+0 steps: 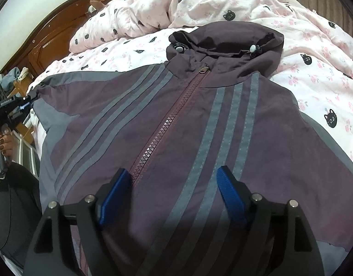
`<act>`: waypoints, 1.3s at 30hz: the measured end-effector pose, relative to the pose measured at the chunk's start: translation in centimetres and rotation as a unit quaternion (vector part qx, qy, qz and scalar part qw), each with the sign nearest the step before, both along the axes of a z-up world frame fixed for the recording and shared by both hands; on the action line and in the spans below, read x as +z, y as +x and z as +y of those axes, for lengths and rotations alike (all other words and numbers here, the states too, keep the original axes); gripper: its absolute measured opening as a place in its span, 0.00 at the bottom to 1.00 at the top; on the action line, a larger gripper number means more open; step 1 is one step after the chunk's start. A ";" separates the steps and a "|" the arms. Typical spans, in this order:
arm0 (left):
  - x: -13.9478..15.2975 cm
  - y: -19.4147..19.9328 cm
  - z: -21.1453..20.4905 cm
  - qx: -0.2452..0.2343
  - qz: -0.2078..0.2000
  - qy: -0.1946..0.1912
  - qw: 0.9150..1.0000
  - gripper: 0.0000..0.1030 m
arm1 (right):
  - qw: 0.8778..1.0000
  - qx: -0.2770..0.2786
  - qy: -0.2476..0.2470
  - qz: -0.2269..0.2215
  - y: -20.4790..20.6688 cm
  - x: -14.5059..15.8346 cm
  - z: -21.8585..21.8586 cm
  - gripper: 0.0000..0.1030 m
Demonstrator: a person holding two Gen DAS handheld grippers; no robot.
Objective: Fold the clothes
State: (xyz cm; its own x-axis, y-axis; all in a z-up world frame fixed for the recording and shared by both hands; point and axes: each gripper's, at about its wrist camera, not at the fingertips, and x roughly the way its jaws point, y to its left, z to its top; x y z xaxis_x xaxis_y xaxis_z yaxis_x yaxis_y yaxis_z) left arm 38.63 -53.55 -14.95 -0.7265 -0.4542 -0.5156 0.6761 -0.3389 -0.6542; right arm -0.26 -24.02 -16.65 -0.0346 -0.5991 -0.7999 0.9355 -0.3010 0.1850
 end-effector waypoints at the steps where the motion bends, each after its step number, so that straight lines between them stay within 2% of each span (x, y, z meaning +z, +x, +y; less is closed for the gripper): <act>1: 0.4 -0.2 0.2 0.001 -0.005 -0.006 1.000 0.10 | 1.000 0.000 0.000 0.000 0.0 0.0 0.0 0.79; 11: 6.7 -3.5 2.7 -0.026 -0.030 -0.080 0.996 0.10 | 1.000 0.005 0.003 -0.001 0.1 0.0 -0.2 0.82; 16: 9.9 -6.1 4.7 -0.056 -0.034 -0.114 0.991 0.10 | 1.000 0.005 0.004 -0.003 0.1 -0.1 -0.2 0.82; 21: 12.0 -9.1 6.9 -0.099 -0.030 -0.133 0.986 0.10 | 1.000 0.005 0.004 -0.004 0.1 -0.1 -0.2 0.82; 31: 13.6 -14.9 11.9 -0.177 -0.033 -0.160 0.970 0.10 | 1.000 0.007 0.004 -0.007 0.0 -0.1 -0.2 0.82; 39: 12.1 -18.3 16.7 -0.257 -0.046 -0.164 0.951 0.10 | 1.000 0.010 0.004 -0.009 0.0 -0.2 -0.1 0.82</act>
State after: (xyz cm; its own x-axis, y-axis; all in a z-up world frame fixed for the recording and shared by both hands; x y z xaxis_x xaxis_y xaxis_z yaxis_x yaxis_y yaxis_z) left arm 20.36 -36.89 -2.87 -0.8548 -0.1979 -0.4797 0.4151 -0.8156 -0.4032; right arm -0.27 -24.15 -16.84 -0.0088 -0.5934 -0.8049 0.9378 -0.2842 0.1993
